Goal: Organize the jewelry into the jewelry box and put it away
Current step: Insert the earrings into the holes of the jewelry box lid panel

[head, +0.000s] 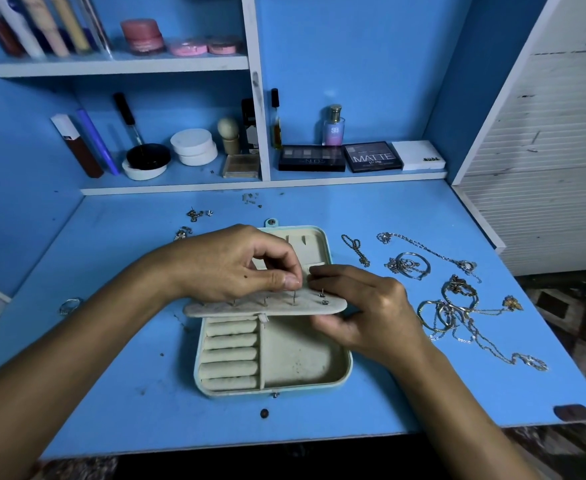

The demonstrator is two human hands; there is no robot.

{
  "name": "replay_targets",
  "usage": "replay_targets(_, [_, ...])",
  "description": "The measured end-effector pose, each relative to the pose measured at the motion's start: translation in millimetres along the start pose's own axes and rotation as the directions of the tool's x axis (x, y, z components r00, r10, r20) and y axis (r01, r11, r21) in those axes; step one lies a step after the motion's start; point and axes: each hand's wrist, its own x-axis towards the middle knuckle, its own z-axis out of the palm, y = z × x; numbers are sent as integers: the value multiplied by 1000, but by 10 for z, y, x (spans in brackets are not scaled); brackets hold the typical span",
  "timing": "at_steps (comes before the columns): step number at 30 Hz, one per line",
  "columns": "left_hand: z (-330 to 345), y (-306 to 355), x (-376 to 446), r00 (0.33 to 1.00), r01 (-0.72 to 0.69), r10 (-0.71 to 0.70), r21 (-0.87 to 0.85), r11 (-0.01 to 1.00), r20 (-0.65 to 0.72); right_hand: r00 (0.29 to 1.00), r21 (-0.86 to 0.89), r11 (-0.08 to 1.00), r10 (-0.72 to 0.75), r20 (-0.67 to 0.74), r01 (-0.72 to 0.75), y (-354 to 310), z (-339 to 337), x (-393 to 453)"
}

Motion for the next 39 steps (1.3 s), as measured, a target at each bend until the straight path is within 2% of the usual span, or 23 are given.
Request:
replay_targets(11, [-37,33,7,999,16,-17,24,1000,49,1000,-4,1000,-8,3,8,16,-1,-4])
replay_targets(20, [-60,162,11,998,17,-28,205,979,48,1000,10,1000,-12,9,12,33,9,-14])
replay_targets(26, [-119,294,25,994,78,-92,223,972,51,1000,13,1000,-8,7,7,30,5,-11])
replay_targets(39, [-167,371,157,962,147,-203,279,949,182,1000,3,1000,-16,-2,16,39,13,-18])
